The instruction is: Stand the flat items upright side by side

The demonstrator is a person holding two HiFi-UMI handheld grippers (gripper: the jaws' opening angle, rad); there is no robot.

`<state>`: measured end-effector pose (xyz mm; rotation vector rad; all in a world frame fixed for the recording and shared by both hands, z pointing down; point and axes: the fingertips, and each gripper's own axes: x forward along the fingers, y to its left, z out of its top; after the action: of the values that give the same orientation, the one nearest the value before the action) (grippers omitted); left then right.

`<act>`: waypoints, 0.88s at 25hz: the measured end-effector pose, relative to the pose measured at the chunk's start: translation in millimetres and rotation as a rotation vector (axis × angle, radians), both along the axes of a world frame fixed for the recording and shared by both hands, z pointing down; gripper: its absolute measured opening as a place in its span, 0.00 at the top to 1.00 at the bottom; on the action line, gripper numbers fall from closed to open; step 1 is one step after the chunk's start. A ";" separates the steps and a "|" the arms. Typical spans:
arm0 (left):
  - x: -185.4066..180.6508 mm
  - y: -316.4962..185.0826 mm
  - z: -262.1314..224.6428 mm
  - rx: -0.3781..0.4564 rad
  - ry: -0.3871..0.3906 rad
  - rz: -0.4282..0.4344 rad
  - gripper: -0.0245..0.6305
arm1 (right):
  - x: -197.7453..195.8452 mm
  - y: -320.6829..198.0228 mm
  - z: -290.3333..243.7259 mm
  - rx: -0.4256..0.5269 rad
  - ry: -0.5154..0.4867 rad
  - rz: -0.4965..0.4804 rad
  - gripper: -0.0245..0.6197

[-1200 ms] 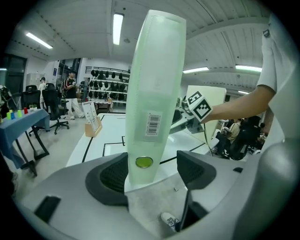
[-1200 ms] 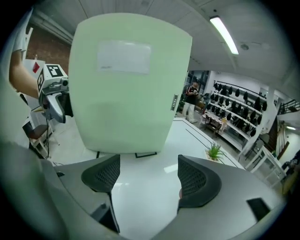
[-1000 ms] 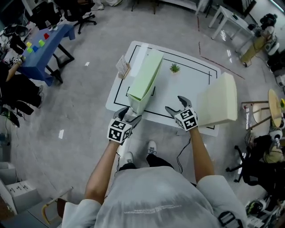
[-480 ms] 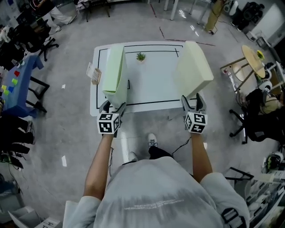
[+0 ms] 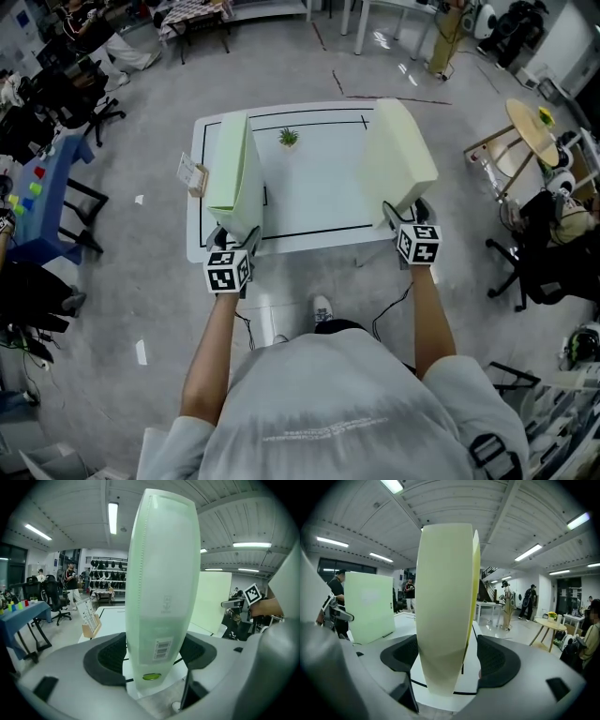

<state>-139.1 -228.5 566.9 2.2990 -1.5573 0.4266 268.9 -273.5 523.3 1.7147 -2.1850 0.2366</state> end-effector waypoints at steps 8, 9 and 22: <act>8.9 -9.4 1.8 0.008 -0.006 -0.060 0.43 | -6.6 -10.4 11.1 0.015 -0.055 -0.020 0.46; 8.3 -10.1 1.9 0.009 -0.005 -0.070 0.43 | -9.0 -10.5 11.3 0.021 -0.062 -0.022 0.46; 35.2 -12.4 1.6 -0.002 -0.003 -0.108 0.43 | -62.7 -4.9 14.5 -0.019 -0.089 -0.138 0.47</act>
<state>-103.9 -240.9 568.5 2.2009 -1.6723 0.4040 206.1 -278.4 537.8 1.5631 -2.3459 0.3017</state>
